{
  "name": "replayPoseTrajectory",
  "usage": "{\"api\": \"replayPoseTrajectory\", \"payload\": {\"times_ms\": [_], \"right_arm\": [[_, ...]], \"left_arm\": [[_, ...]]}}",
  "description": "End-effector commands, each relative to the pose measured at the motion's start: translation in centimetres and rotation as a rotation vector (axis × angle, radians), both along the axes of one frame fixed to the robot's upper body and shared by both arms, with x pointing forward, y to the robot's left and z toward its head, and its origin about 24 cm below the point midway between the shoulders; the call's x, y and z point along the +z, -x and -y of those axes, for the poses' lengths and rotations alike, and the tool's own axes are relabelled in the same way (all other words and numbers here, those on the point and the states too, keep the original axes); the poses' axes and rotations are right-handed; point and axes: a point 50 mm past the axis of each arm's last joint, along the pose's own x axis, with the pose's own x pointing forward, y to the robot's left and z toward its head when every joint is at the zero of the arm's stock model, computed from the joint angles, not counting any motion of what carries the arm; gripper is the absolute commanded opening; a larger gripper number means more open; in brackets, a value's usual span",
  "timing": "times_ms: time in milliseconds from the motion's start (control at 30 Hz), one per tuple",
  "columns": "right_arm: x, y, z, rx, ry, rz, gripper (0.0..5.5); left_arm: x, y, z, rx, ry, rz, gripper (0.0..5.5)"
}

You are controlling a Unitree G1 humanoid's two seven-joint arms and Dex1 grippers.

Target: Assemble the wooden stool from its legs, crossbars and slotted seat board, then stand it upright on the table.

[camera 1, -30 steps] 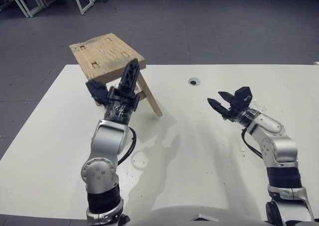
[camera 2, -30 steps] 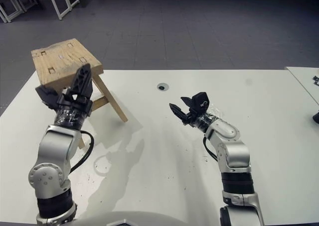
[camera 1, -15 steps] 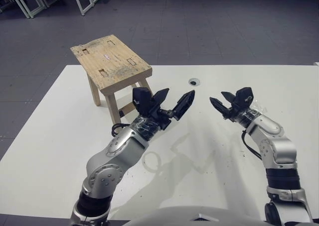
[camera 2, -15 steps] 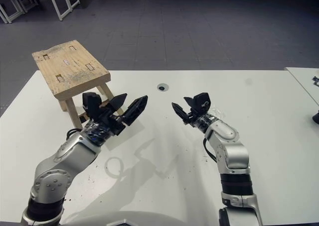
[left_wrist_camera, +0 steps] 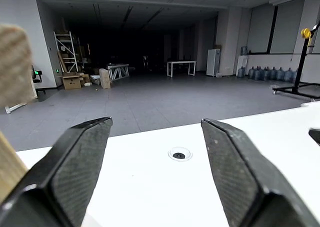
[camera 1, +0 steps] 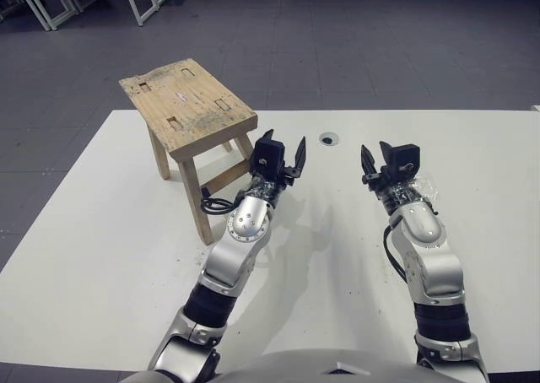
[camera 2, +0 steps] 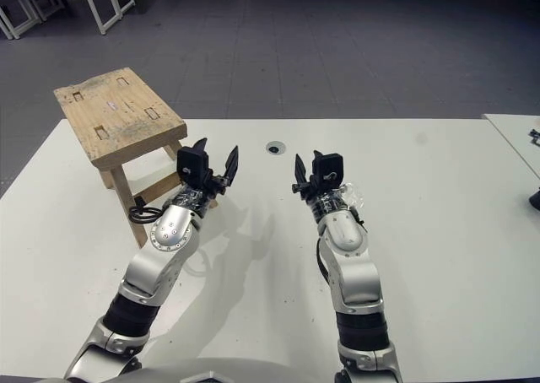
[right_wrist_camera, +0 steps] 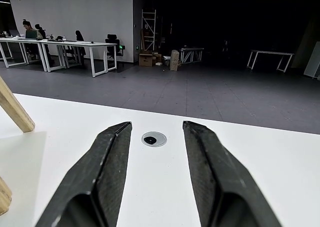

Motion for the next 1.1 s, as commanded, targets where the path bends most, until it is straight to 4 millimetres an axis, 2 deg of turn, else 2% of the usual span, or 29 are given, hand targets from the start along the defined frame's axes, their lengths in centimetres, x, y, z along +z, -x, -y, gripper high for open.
{"api": "replayPoseTrajectory", "payload": {"times_ms": [33,67,167,233,267,467,800,900,1100], "right_arm": [[0.4,0.1,0.0,-0.012,0.012,0.028,1.87],[0.4,0.1,0.0,-0.011,0.012,0.027,1.87],[0.2,0.2,-0.2,-0.01,0.004,0.022,1.87],[0.1,0.3,-0.4,-0.008,0.002,0.018,2.2],[0.1,0.3,-0.4,-0.008,0.0,0.016,2.38],[-0.3,0.6,-1.0,-0.001,-0.006,0.012,2.38],[0.2,1.6,-3.1,-0.013,-0.035,0.04,2.38],[-0.2,2.2,-3.0,-0.026,-0.041,0.021,2.38],[-0.8,2.3,-1.6,-0.057,-0.033,-0.018,2.38]], "left_arm": [[0.0,0.1,-0.7,0.016,-0.026,0.036,3.29],[0.0,0.2,-0.9,0.018,-0.025,0.044,3.29],[0.2,0.3,-1.3,0.017,-0.01,0.063,2.76],[0.5,0.4,-1.4,0.005,-0.004,0.077,2.57],[0.5,0.4,-1.4,0.004,-0.005,0.08,2.57],[0.0,0.7,-2.3,0.032,-0.03,0.079,2.57],[0.5,1.7,-3.9,0.021,-0.045,0.09,2.57],[0.7,1.9,-3.6,-0.001,-0.054,0.089,2.57],[0.8,2.8,-0.7,-0.161,-0.038,0.064,2.57]]}}
